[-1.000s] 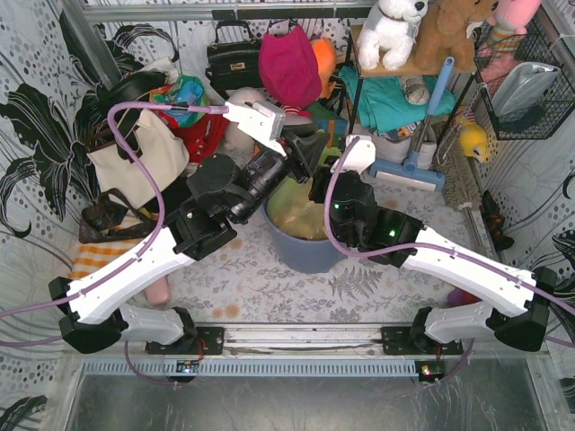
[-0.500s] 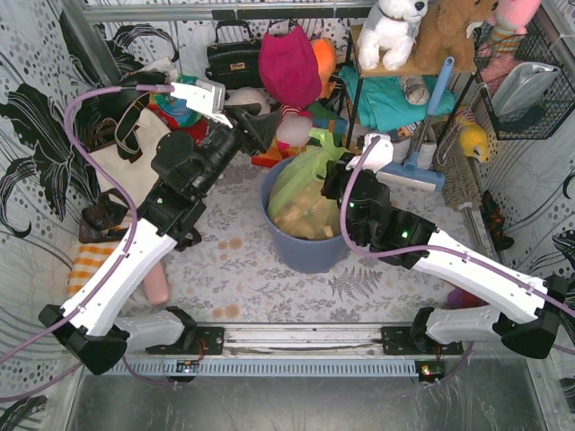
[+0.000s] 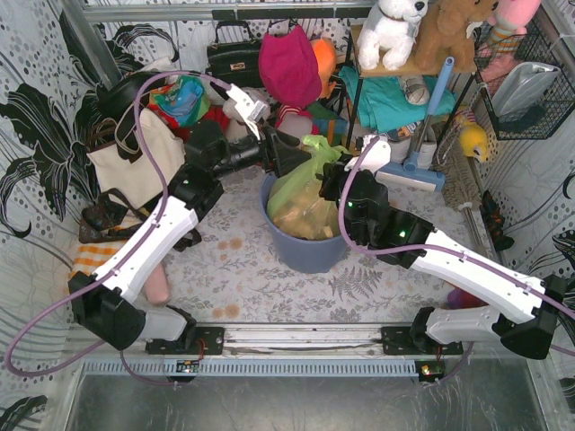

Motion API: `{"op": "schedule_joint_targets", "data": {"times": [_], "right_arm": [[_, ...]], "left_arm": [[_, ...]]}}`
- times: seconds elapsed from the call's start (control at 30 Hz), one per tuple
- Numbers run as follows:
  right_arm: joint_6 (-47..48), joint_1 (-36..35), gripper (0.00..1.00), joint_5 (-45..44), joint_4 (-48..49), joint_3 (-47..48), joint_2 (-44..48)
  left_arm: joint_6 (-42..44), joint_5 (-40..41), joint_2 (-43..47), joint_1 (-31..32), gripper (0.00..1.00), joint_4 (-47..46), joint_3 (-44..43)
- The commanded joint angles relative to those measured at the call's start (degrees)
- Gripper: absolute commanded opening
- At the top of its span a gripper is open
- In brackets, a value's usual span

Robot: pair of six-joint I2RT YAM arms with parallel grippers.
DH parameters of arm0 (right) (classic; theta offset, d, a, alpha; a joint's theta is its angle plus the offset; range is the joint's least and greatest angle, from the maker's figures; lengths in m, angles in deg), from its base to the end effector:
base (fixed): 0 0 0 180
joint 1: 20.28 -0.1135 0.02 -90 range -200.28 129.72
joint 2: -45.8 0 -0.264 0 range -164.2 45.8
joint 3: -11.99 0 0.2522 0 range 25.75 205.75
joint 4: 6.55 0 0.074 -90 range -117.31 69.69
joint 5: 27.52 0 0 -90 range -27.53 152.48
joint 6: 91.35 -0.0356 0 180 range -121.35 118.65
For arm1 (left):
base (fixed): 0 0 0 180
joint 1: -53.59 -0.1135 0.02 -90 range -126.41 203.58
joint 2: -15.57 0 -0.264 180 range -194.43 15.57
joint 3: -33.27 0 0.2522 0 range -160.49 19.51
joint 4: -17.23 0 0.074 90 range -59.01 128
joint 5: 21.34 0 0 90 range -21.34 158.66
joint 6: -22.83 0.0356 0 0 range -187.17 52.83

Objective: Tie the trash bag

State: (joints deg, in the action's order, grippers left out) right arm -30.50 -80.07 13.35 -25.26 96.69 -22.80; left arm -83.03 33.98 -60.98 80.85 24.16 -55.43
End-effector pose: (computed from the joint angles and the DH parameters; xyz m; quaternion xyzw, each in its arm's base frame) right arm 0.1557 0.2139 0.4248 0.1032 0.7101 0.2256 0.6589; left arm 0.2645 -0.1591 0.4327 0.2830 0.6185 -0.4459 0.5818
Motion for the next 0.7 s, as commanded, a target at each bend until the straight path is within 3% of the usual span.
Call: {"op": "schedule_joint_targets", "data": {"times": [0.0,0.13,0.4,0.67], "right_arm": [[-2.72,0.73,0.00,0.69,0.09,-1.29,1.59],[-3.56,1.22,0.00,0.33,-0.36,-2.17,2.19],[-2.44,2.33,0.00,0.23,1.54,-2.77,1.89],[1.05,3.66,0.00,2.73,8.96,-5.25,1.59]], "left_arm": [[0.03,-5.77,-1.67,-0.47,0.65,-1.97,-0.28],[0.96,-6.38,-3.20,-0.47,0.56,-0.25,-1.07],[2.58,-6.90,-3.77,-0.46,0.11,2.98,-1.84],[2.50,-8.34,-0.32,-0.47,0.04,4.03,-0.17]]}}
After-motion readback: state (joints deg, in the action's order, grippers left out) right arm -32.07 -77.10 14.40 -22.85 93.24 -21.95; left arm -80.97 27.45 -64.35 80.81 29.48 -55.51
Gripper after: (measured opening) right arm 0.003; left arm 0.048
